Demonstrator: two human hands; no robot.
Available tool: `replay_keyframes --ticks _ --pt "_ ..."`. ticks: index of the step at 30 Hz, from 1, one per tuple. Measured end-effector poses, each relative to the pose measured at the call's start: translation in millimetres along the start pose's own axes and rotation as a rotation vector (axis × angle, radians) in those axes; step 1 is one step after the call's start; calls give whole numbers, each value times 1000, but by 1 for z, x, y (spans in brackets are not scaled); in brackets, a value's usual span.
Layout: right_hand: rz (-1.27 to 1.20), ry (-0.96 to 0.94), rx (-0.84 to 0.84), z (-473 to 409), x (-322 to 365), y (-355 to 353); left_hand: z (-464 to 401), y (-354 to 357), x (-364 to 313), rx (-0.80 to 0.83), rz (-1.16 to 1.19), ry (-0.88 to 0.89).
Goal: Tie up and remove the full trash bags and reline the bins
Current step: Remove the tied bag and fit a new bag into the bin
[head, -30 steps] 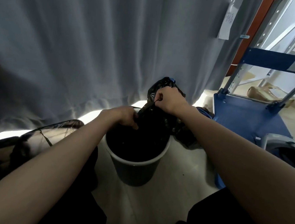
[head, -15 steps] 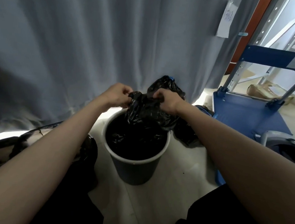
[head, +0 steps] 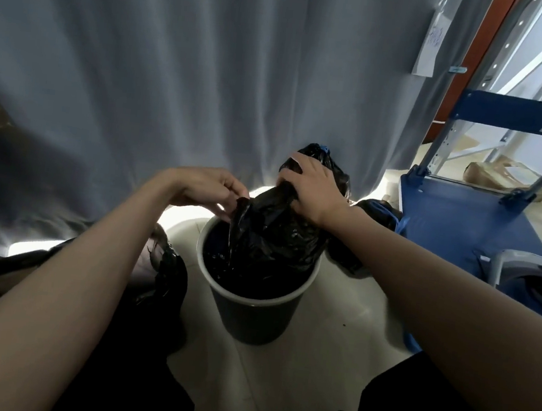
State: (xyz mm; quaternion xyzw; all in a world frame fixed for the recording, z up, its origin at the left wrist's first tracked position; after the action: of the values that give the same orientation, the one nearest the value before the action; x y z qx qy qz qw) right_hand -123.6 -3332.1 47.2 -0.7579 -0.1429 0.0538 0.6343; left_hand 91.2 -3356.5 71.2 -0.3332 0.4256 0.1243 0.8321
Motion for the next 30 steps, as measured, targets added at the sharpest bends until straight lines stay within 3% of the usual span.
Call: replay_keyframes --ticks 2,6,9,13,18,23,30 --pt "5 21 -43 -5 7 -3 -3 -1 4 -119 -54 -27" --pt "-28 97 29 -10 19 -8 -13 -2 4 -449 -224 23" --pt "-171 197 56 -12 21 -5 -20 7 -2 -522 -258 158" --pt "-369 310 78 -13 20 -6 -33 25 -6 -590 -513 281" --pt "-456 360 120 -10 5 -2 -37 24 -12 -770 -485 386" --pt "-416 406 154 -2 -16 -3 -42 -2 9 -887 -486 206" --pt "-412 529 197 4 -48 5 -46 -27 44 -771 -409 -66"
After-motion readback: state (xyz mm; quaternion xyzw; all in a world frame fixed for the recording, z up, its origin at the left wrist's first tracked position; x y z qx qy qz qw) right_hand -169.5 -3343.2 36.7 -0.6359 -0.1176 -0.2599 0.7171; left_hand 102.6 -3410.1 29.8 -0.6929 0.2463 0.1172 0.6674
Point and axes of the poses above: each hand's wrist, its own z-axis away from the middle knuckle, its own y-axis out of the palm, x = y × z, the point moved 1 cm from there along -z, towards the middle knuckle, and after that the axes turned 1 degree about y, right-handed, at the moved point
